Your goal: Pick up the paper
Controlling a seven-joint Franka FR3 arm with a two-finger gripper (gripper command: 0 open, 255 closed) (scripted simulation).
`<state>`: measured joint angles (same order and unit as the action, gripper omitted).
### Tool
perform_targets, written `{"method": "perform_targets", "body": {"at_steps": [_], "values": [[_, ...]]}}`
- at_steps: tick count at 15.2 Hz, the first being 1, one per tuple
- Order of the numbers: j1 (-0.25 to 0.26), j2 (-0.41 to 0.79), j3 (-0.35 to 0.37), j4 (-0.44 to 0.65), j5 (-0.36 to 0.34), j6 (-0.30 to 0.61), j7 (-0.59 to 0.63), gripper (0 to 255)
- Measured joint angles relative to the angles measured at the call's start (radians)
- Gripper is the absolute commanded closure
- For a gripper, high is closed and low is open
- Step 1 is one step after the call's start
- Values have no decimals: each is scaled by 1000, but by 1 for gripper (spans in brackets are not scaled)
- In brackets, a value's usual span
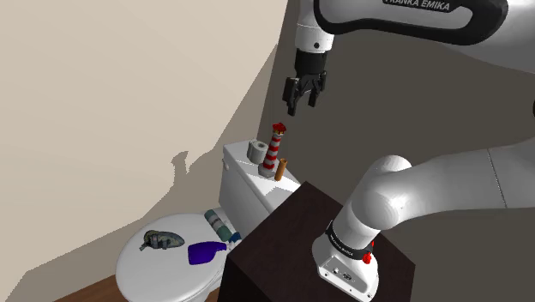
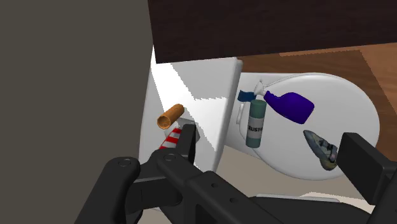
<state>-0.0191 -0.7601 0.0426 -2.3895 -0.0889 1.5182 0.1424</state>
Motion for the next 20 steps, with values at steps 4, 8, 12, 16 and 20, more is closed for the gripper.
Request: {"method": "perform_targets", "body": {"at_steps": [4, 8, 12, 16, 20], "values": [[-7, 31, -25, -36, -13, 73, -22, 0], [-24, 108, -78, -75, -40, 205, -70, 0], [-39, 219, -130, -81, -59, 337, -121, 0], [-51, 348, -181, -70, -65, 471, -174, 0], [-60, 491, -229, -40, -55, 596, -236, 0]]}}
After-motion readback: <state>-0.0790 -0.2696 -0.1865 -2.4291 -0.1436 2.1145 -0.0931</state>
